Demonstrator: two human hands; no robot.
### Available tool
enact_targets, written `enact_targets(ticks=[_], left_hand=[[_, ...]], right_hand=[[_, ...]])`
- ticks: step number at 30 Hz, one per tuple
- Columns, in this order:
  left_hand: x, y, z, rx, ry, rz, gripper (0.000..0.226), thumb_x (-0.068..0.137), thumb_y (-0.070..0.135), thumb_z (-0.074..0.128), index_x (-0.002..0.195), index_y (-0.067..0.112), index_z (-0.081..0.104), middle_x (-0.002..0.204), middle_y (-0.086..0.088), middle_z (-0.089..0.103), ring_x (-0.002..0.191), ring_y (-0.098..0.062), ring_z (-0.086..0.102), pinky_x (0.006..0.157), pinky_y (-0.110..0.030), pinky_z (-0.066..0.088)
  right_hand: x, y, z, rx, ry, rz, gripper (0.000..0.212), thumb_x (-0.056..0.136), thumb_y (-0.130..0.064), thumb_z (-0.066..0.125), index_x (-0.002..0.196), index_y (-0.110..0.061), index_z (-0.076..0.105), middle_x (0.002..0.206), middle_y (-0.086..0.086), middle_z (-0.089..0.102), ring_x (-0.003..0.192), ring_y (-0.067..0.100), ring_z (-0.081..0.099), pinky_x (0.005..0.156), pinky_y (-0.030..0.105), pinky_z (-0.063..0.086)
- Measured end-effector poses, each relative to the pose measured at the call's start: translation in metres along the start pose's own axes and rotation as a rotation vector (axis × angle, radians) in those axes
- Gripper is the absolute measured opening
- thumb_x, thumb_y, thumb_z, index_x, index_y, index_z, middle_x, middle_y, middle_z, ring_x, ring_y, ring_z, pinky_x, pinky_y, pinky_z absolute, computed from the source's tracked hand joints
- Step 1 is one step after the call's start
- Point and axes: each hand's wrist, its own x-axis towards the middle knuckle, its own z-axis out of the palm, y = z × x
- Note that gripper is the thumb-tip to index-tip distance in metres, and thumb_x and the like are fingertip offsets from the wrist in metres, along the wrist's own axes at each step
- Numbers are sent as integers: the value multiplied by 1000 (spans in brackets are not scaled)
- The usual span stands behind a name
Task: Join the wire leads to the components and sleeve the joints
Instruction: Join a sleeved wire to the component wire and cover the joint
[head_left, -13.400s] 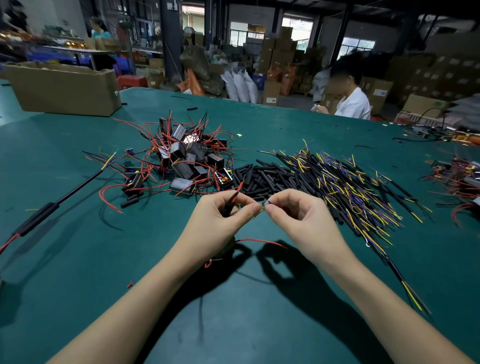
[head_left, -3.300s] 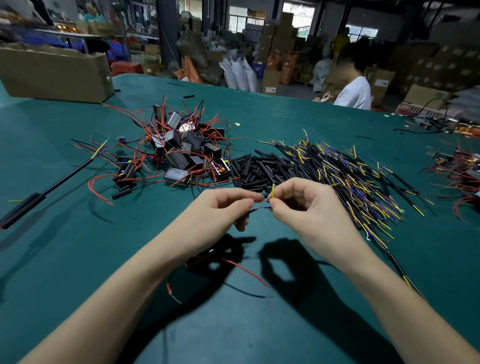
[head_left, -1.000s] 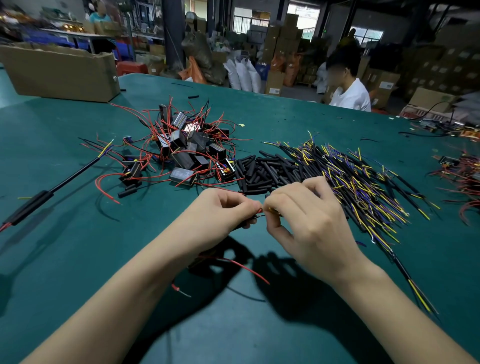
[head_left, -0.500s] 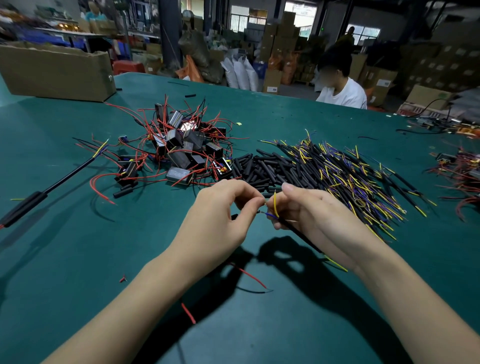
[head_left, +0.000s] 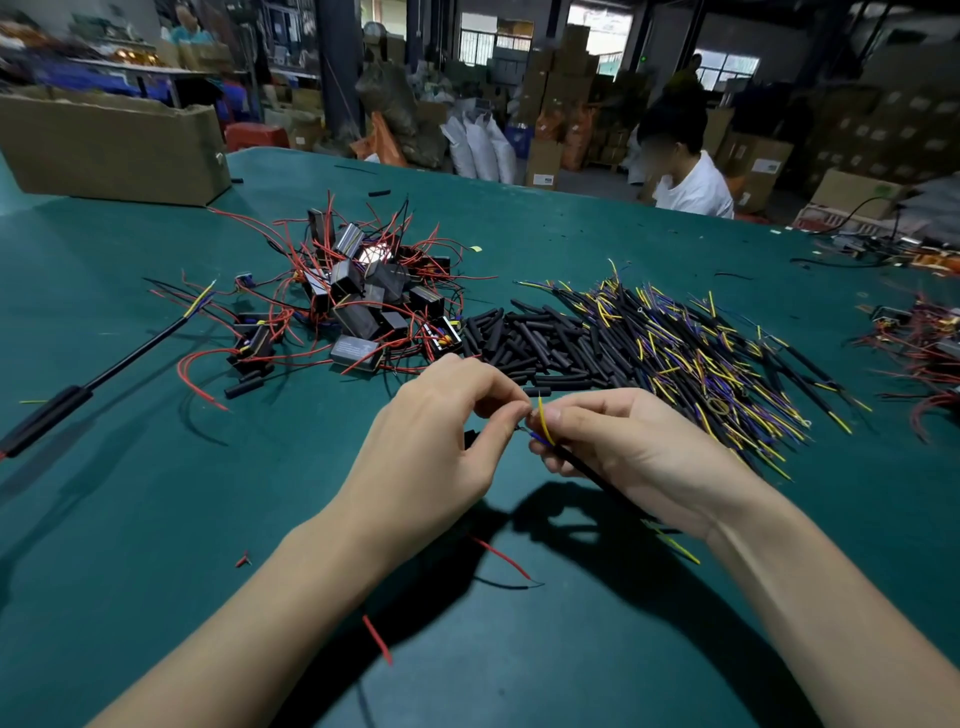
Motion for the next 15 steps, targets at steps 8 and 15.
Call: enact_targets(ticks=[8, 15], left_hand=[[0, 1, -1, -1, -17, 15, 10, 87, 24, 59, 85, 17, 66, 80, 12, 61, 77, 0, 50, 68, -10, 33], [4, 3, -1, -325, -95, -315, 16, 86, 14, 66, 71, 18, 70, 61, 11, 64, 48, 9, 48, 53, -4, 34]], right_hand=[[-2, -3, 3, -140, 76, -124, 6, 81, -13, 68, 75, -13, 71, 72, 2, 68, 62, 9, 58, 63, 14, 46], [-7, -6, 17, -920, 320, -493, 11, 82, -12, 67, 74, -18, 64, 68, -9, 63, 64, 4, 56, 65, 19, 42]])
